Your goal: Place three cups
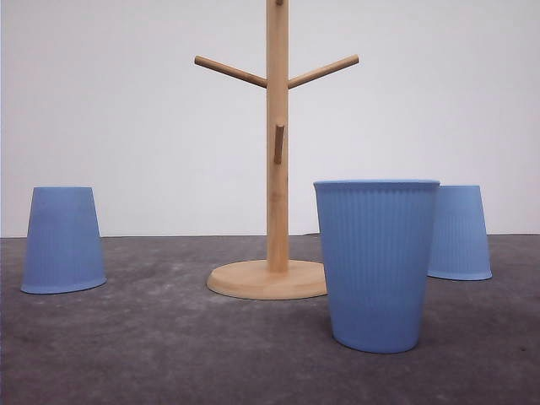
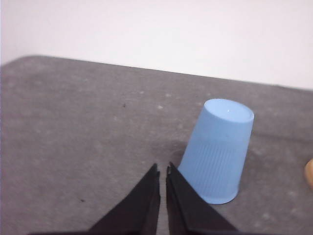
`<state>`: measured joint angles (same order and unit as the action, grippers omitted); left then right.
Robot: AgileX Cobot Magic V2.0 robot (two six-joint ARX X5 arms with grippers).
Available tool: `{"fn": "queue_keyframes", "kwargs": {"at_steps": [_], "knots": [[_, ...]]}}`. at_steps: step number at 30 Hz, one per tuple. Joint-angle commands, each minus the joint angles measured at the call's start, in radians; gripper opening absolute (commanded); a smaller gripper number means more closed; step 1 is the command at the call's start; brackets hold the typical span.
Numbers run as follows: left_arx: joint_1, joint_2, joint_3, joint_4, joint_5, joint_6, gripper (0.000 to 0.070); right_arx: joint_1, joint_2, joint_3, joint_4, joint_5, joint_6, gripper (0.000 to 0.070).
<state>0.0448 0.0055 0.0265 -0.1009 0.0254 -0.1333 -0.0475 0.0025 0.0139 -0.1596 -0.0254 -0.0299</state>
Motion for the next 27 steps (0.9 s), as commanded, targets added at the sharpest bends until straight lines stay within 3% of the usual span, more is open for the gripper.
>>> {"fn": "queue_keyframes", "kwargs": {"at_steps": [1, 5, 7, 13, 17, 22, 27], "knots": [[0.001, -0.002, -0.014, 0.012, 0.001, -0.137, 0.0002, -0.001, 0.001, -0.002, 0.010, 0.000, -0.008, 0.0000], [0.001, -0.002, -0.014, 0.014, 0.001, -0.303, 0.0002, 0.000, 0.001, -0.002, 0.012, 0.000, 0.027, 0.0000], [0.001, -0.002, -0.014, 0.021, 0.001, -0.355, 0.0001, 0.000, 0.001, -0.001, 0.026, -0.002, 0.107, 0.0000], [0.001, -0.002, 0.001, 0.061, 0.000, -0.381, 0.0001, 0.000, 0.001, -0.001, 0.116, -0.007, 0.403, 0.0000], [0.001, -0.002, 0.044, 0.066, 0.001, -0.399, 0.0003, 0.000, 0.001, 0.005, 0.179, -0.010, 0.510, 0.0000], [0.001, 0.008, 0.151, -0.020, 0.001, -0.378, 0.0003, -0.001, 0.002, 0.089, 0.101, -0.011, 0.528, 0.0000], [0.001, 0.093, 0.308, -0.138, 0.001, -0.325, 0.0003, -0.001, 0.037, 0.229, -0.034, -0.001, 0.490, 0.0000]]}}
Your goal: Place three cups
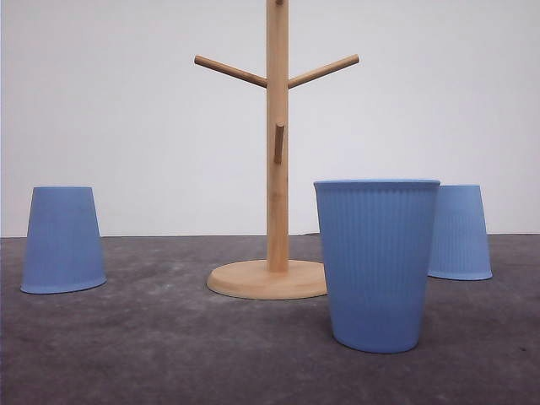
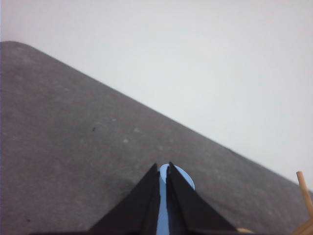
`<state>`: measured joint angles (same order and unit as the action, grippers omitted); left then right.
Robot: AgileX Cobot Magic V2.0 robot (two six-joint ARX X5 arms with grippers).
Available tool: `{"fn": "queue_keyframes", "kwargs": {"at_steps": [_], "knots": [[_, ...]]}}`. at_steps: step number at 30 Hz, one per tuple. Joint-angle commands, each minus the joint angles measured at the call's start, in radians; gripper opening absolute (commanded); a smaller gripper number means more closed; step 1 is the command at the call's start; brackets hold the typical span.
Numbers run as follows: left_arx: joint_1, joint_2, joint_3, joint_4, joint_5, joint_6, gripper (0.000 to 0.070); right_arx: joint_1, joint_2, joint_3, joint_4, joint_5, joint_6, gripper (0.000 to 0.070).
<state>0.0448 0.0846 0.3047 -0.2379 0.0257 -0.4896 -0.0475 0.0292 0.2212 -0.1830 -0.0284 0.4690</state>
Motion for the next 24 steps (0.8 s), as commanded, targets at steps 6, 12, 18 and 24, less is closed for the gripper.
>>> {"fn": "queue_keyframes", "kwargs": {"at_steps": [6, 12, 18, 24], "knots": [[0.001, 0.207, 0.272, -0.202, 0.013, 0.158, 0.0003, -0.001, 0.129, 0.232, -0.157, -0.024, -0.092, 0.0000], [0.001, 0.410, 0.486, -0.409, 0.084, 0.264, 0.0003, -0.001, 0.312, 0.442, -0.310, -0.081, -0.181, 0.0000], [-0.010, 0.550, 0.584, -0.503, 0.226, 0.292, 0.0003, 0.000, 0.537, 0.613, -0.446, -0.224, -0.264, 0.0000], [-0.127, 0.613, 0.587, -0.514, 0.230, 0.356, 0.0003, 0.073, 0.698, 0.666, -0.469, -0.300, -0.317, 0.0000]]}}
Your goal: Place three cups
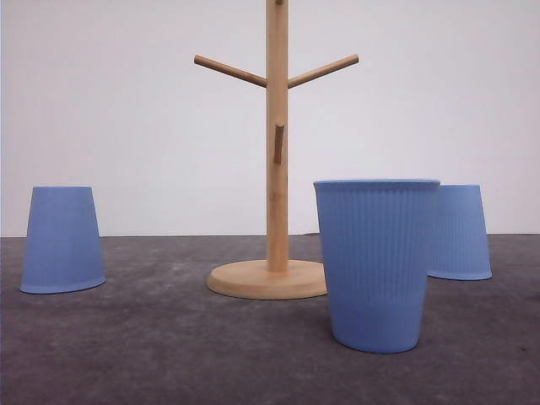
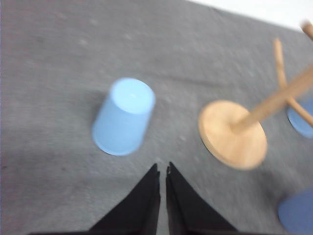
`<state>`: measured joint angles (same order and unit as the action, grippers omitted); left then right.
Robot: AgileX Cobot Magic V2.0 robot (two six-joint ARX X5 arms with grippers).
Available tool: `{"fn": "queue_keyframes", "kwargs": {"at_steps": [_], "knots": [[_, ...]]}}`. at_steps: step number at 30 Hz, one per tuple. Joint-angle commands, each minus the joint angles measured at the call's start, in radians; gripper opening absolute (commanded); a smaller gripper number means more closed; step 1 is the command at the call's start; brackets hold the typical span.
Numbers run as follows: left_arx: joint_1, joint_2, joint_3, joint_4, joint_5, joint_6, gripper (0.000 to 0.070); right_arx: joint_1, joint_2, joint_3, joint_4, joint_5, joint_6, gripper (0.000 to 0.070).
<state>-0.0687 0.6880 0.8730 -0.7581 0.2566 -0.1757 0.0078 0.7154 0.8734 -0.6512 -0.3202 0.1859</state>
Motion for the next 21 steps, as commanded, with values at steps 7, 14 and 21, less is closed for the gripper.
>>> {"fn": "queue_keyframes", "kwargs": {"at_steps": [7, 14, 21], "knots": [[-0.212, 0.085, 0.020, -0.021, -0.022, 0.144, 0.0003, 0.258, 0.095, 0.014, -0.021, 0.089, -0.189, 0.0000], [-0.341, 0.102, 0.042, -0.078, -0.141, 0.252, 0.0003, 0.390, 0.100, 0.014, -0.061, 0.118, -0.228, 0.0000], [-0.348, 0.095, 0.054, -0.076, -0.144, 0.250, 0.0265, 0.402, 0.097, 0.014, -0.061, 0.119, -0.228, 0.0416]]}}
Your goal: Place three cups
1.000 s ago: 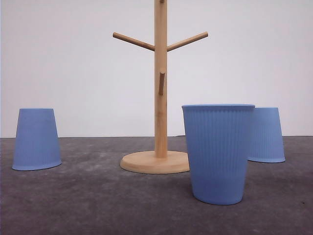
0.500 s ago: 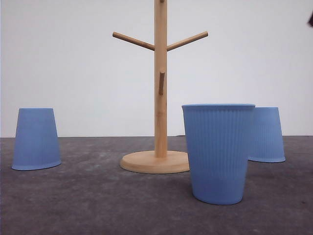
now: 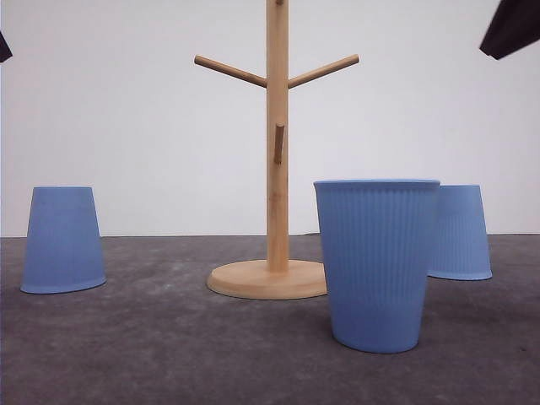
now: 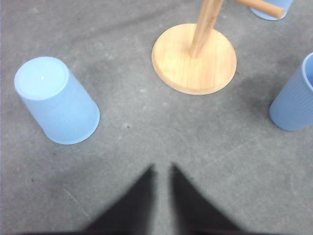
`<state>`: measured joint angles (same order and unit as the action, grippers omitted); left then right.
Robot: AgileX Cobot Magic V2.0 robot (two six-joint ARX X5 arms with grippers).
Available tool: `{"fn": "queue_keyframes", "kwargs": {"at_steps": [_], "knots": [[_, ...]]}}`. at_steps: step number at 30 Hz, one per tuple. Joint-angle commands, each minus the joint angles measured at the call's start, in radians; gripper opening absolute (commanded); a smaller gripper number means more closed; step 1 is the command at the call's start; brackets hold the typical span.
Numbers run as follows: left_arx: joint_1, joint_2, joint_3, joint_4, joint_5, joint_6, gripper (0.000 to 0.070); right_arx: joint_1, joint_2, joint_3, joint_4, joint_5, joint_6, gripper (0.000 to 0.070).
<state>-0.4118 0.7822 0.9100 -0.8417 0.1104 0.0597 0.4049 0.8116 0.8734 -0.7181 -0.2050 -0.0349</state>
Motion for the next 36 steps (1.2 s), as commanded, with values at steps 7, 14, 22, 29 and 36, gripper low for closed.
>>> {"fn": "queue_keyframes", "kwargs": {"at_steps": [7, 14, 22, 29, 36], "knots": [[-0.003, -0.013, 0.017, 0.002, -0.008, -0.086, 0.0551, 0.004, -0.016, 0.014, -0.001, 0.006, -0.006, 0.0518], [0.038, 0.057, 0.017, -0.034, -0.022, -0.267, 0.0552, 0.003, -0.030, 0.014, -0.006, 0.045, 0.041, 0.0518], [0.127, 0.264, 0.017, 0.116, -0.001, -0.245, 0.0611, 0.003, -0.029, 0.014, -0.019, 0.048, 0.043, 0.0518], [0.171, 0.438, 0.016, 0.284, -0.002, -0.204, 0.0700, 0.003, -0.029, 0.014, -0.019, 0.048, 0.042, 0.0518], [0.204, 0.596, 0.016, 0.444, -0.007, -0.192, 0.0700, 0.003, -0.029, 0.014, -0.018, 0.049, 0.041, 0.0518]]}}
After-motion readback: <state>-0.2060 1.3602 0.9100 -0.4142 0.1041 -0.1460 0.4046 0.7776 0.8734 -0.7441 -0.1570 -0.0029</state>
